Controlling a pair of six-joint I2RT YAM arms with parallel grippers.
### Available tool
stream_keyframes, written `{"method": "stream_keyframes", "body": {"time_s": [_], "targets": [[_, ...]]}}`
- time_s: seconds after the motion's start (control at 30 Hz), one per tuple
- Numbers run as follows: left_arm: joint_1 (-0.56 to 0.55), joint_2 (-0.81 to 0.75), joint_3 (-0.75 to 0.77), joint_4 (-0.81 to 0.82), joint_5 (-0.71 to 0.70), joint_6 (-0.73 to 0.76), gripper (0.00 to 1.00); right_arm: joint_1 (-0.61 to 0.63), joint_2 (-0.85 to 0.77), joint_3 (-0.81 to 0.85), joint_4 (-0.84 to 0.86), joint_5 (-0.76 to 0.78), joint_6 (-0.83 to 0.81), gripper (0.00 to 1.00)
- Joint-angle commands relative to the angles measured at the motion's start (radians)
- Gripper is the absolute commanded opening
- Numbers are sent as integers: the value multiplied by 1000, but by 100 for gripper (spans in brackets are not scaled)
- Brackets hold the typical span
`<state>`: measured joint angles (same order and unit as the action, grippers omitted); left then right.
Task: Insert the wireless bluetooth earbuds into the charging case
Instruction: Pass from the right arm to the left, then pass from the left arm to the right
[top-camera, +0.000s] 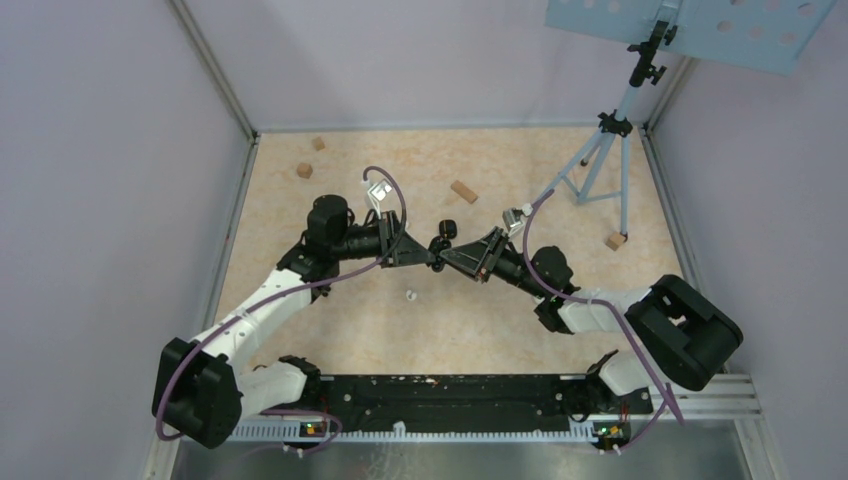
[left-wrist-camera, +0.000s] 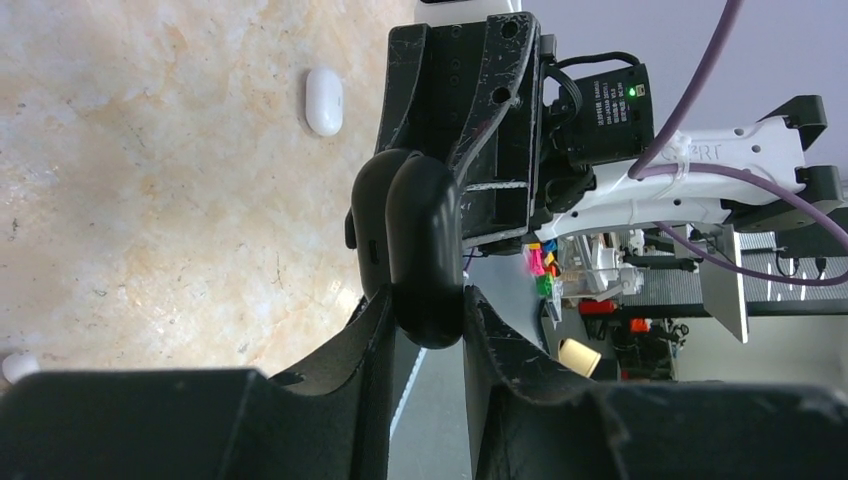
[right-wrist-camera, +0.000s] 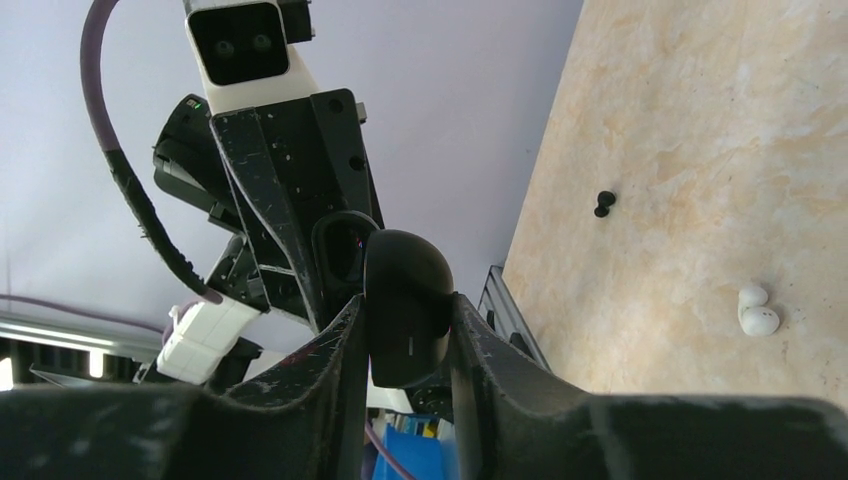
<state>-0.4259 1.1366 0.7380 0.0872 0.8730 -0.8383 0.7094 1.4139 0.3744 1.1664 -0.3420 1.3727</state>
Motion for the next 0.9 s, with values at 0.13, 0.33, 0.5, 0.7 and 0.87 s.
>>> {"method": "stream_keyframes", "body": {"time_s": [0.13, 0.33, 0.5, 0.7, 0.87], "targets": [[6, -17, 56, -28, -26, 89, 14, 1, -94, 4, -65, 2, -46, 61], [8, 36, 113, -166, 41, 261, 13, -118, -356, -33, -398, -38, -151, 75], [7, 125, 226, -400, 173, 549, 13, -199, -508, 227, -1110, -98, -620, 77], [1, 229, 371, -676, 248, 870, 11, -210, -360, 528, -1515, -312, -1042, 76], [1, 262, 404, -786, 263, 973, 2, -212, -276, 577, -1428, -564, -1048, 76]]}}
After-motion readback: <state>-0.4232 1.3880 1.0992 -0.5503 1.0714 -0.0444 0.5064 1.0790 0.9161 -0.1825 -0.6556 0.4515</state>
